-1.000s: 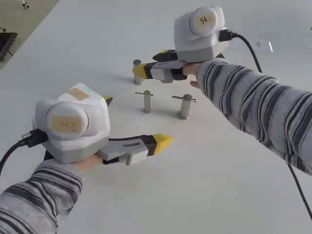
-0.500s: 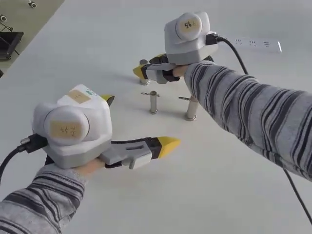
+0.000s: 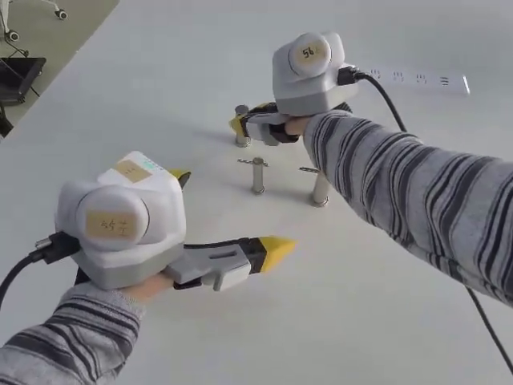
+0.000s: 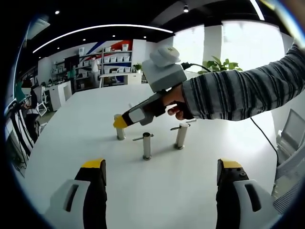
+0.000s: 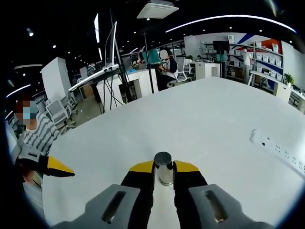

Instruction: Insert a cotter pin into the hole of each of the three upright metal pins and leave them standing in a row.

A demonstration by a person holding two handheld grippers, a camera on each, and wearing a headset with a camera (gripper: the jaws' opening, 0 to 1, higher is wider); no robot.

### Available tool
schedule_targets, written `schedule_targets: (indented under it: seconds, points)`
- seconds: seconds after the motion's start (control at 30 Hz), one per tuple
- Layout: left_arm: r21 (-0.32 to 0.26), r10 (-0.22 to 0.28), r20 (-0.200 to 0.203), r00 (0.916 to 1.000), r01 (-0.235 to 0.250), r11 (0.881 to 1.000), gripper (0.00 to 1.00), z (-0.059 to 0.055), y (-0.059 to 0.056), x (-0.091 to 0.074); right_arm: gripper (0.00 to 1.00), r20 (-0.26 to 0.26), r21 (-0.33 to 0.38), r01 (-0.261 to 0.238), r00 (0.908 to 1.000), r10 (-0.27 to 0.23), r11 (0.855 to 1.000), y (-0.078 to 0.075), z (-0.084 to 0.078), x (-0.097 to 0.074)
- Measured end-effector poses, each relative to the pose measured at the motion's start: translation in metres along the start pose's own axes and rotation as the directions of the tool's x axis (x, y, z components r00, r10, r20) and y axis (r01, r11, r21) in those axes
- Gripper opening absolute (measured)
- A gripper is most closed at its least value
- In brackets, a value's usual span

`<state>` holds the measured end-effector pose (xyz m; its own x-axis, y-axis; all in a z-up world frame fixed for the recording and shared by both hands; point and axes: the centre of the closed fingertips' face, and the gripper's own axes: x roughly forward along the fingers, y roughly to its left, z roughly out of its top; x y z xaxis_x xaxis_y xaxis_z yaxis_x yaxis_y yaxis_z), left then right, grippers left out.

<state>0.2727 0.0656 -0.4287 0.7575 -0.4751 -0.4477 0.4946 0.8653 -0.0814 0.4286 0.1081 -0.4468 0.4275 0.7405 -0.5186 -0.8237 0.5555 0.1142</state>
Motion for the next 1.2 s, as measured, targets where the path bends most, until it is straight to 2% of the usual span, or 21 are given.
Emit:
schedule_targets:
  seconds: [0.07,0.27,0.43,0.67,0.97,1.2]
  points:
    - [-0.005,-0.001,-0.005,1.0000,0.001,1.000,0.95,-0.001,0.000,-0.001,0.10,-0.003,-0.001,-0.001,1.0000,0.001,1.000,-0.001,0.000,0.001]
    - [-0.014,0.005,-0.012,0.9999,-0.005,1.000,0.93,-0.003,0.001,-0.002,0.08,-0.020,-0.100,-0.003,0.9998,0.001,0.995,0.002,-0.001,-0.003]
    - [-0.014,0.005,-0.014,0.9999,-0.006,1.000,0.93,-0.002,0.001,-0.003,0.08,-0.033,-0.114,0.019,0.9992,-0.023,0.993,-0.003,0.000,0.000]
    - [-0.003,0.004,-0.013,0.9999,-0.004,1.000,0.92,-0.001,0.000,-0.004,0.08,-0.026,-0.112,0.040,0.9987,-0.043,0.993,-0.010,0.008,-0.018]
    - [0.008,0.007,0.001,1.0000,-0.007,1.000,0.92,0.007,0.000,-0.006,0.08,-0.062,-0.126,0.073,0.9948,-0.082,0.989,-0.038,-0.004,-0.043]
    - [0.020,0.000,0.001,1.0000,0.000,1.000,0.92,0.009,-0.004,-0.008,0.08,-0.089,-0.130,0.113,0.9881,-0.125,0.985,-0.060,-0.023,-0.071]
